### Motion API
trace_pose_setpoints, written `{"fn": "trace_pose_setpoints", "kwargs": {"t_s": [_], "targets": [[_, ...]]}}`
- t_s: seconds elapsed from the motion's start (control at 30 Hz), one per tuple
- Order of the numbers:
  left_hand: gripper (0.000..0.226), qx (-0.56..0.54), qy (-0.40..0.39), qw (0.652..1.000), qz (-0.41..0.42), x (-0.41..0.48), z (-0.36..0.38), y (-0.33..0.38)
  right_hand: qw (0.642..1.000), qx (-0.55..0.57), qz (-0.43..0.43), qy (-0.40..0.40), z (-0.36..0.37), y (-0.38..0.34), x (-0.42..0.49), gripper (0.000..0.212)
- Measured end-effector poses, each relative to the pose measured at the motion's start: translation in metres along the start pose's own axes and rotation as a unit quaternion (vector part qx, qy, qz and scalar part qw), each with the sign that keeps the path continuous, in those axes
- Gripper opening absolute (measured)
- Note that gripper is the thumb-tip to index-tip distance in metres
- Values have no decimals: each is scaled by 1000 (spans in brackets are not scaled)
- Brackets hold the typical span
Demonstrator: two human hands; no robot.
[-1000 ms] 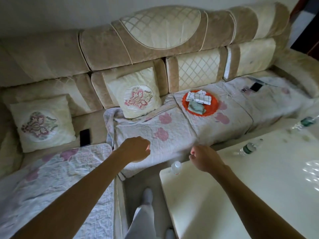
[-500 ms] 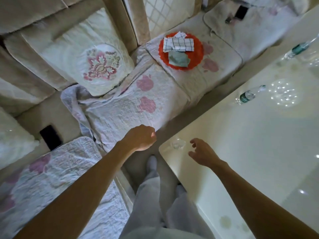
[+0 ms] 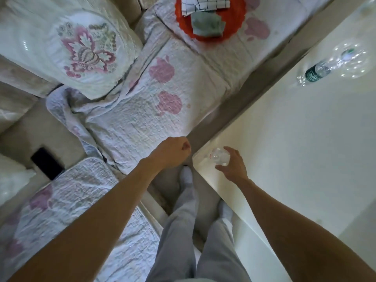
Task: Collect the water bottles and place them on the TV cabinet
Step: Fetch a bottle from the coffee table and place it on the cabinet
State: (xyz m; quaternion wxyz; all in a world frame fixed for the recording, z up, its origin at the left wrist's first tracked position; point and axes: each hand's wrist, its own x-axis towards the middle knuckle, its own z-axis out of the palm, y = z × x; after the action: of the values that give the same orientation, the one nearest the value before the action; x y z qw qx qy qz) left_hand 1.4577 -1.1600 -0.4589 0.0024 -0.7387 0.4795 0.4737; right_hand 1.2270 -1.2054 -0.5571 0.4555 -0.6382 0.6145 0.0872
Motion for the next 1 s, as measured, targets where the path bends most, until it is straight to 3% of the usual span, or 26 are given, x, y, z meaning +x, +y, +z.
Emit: {"fn": "trace_pose_setpoints", "kwargs": {"t_s": [0.4, 0.63, 0.77, 1.0], "targets": [[18, -30, -1, 999, -14, 2, 3, 22, 991, 68, 3, 115, 2, 10, -9, 67], [21, -135, 11, 991, 15, -21, -4, 75, 968, 157, -19, 193, -73, -15, -89, 59], [24, -225, 23, 973, 47, -37, 3, 109, 951, 188, -37, 242, -118, -31, -145, 67], [19, -346, -35, 934, 84, -76, 27, 182, 922, 205, -66, 321, -193, -43, -226, 62]]}}
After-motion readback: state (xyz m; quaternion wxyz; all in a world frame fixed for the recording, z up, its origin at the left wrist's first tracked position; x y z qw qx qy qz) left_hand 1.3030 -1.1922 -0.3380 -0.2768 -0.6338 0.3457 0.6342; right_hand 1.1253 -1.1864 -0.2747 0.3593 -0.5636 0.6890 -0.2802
